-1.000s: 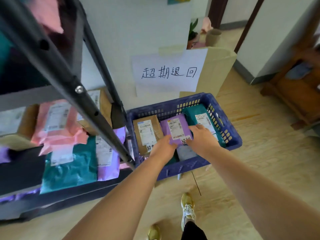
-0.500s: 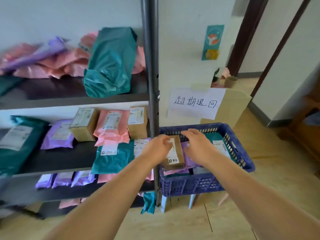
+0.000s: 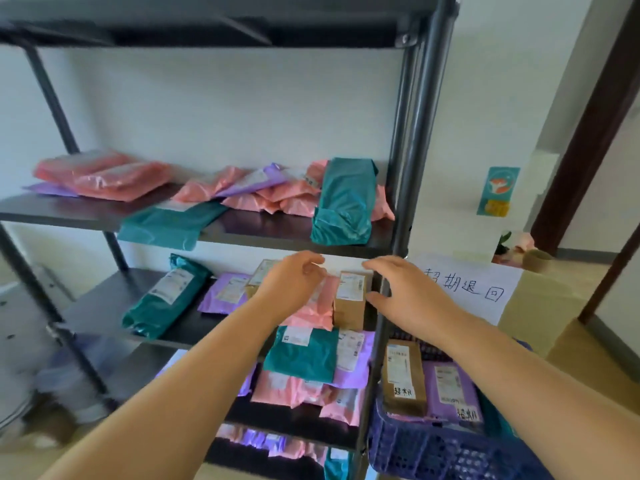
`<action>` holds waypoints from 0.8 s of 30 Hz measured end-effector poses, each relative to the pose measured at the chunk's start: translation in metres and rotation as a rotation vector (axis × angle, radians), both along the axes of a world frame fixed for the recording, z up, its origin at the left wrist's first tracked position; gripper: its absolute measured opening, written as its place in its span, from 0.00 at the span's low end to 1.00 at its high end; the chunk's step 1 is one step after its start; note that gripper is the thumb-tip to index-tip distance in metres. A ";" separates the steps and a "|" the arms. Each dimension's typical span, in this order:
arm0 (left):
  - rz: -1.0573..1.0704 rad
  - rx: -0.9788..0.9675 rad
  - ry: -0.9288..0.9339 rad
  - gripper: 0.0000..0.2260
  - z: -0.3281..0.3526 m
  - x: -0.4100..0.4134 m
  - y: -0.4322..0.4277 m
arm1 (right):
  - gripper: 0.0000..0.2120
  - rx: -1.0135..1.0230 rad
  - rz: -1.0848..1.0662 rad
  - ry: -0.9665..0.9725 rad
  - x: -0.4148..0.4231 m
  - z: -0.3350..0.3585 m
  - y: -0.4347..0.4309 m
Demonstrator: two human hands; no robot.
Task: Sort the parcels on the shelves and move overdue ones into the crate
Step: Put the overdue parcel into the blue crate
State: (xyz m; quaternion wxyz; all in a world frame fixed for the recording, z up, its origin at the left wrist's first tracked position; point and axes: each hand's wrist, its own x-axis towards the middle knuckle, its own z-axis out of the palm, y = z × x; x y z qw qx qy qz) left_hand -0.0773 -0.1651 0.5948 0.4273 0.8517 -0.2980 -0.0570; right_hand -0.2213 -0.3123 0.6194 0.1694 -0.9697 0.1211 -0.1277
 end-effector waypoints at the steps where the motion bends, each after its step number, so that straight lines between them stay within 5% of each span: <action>1: 0.022 -0.018 -0.013 0.11 0.012 0.008 0.013 | 0.25 -0.023 0.022 -0.025 0.007 0.011 0.010; 9: 0.114 -0.063 -0.100 0.12 0.078 0.077 0.088 | 0.25 -0.070 0.157 -0.116 0.071 0.079 0.076; 16: 0.149 0.008 -0.205 0.14 0.115 0.171 0.156 | 0.15 -0.090 0.139 -0.177 0.173 0.103 0.137; 24: 0.144 0.010 -0.166 0.15 0.128 0.268 0.196 | 0.22 0.007 0.068 -0.124 0.269 0.107 0.181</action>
